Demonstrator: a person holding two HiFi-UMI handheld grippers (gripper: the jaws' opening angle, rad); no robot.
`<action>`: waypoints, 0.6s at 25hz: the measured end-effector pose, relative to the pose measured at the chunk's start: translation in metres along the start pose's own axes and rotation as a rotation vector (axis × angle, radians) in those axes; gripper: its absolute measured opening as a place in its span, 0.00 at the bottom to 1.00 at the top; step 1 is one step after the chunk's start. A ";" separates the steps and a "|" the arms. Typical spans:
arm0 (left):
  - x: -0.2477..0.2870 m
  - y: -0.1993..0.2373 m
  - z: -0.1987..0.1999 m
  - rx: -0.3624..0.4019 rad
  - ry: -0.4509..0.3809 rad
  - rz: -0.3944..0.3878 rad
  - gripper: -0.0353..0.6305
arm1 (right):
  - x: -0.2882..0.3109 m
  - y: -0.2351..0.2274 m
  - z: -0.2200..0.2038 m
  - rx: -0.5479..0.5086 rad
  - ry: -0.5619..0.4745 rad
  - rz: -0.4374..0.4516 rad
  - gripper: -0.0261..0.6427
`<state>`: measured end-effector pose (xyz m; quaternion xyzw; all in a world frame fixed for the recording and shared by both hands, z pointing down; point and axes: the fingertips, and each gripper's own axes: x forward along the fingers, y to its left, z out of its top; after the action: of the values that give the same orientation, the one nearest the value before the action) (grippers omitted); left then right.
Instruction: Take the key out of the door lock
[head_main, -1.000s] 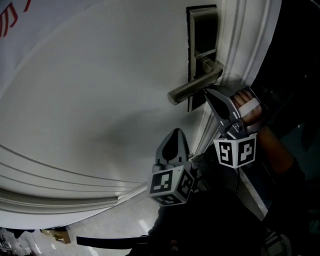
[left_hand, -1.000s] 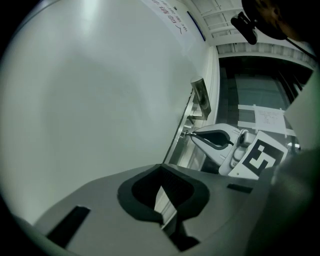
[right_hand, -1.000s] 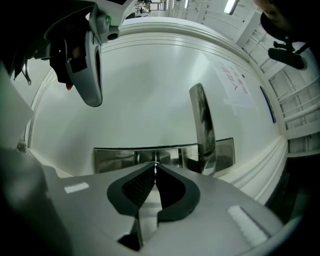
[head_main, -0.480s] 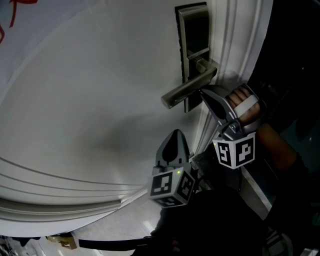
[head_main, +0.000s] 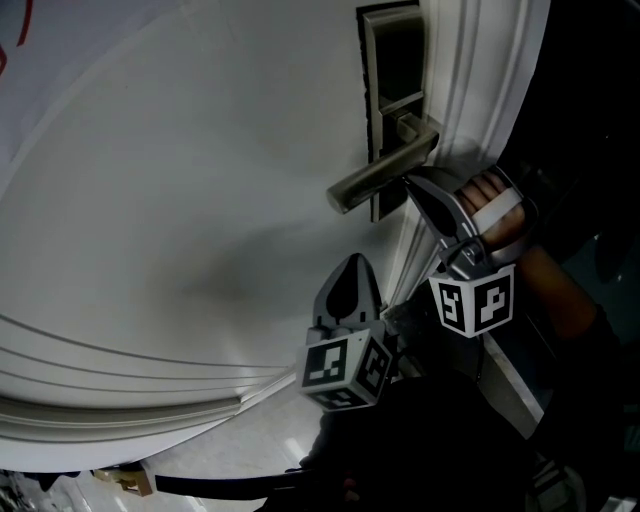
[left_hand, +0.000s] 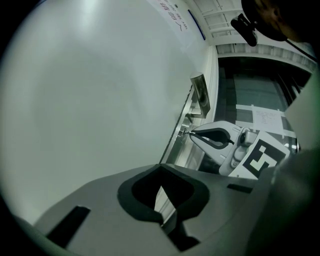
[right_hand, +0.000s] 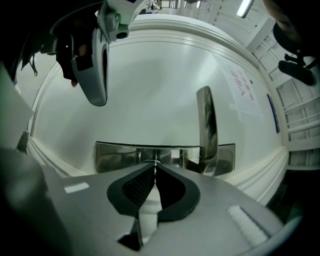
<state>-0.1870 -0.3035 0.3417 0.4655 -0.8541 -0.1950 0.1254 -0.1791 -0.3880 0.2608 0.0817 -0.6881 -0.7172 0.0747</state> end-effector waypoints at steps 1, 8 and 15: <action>0.001 -0.001 0.000 0.002 0.002 -0.007 0.05 | -0.001 0.000 0.000 0.003 0.000 0.002 0.06; 0.006 -0.009 0.000 0.015 0.005 -0.038 0.05 | -0.007 0.001 0.000 0.001 -0.008 -0.002 0.06; 0.011 -0.013 -0.001 0.040 0.009 -0.048 0.05 | -0.007 0.001 -0.001 0.003 -0.006 0.003 0.06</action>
<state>-0.1826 -0.3191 0.3365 0.4890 -0.8460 -0.1787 0.1151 -0.1719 -0.3877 0.2622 0.0786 -0.6896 -0.7161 0.0738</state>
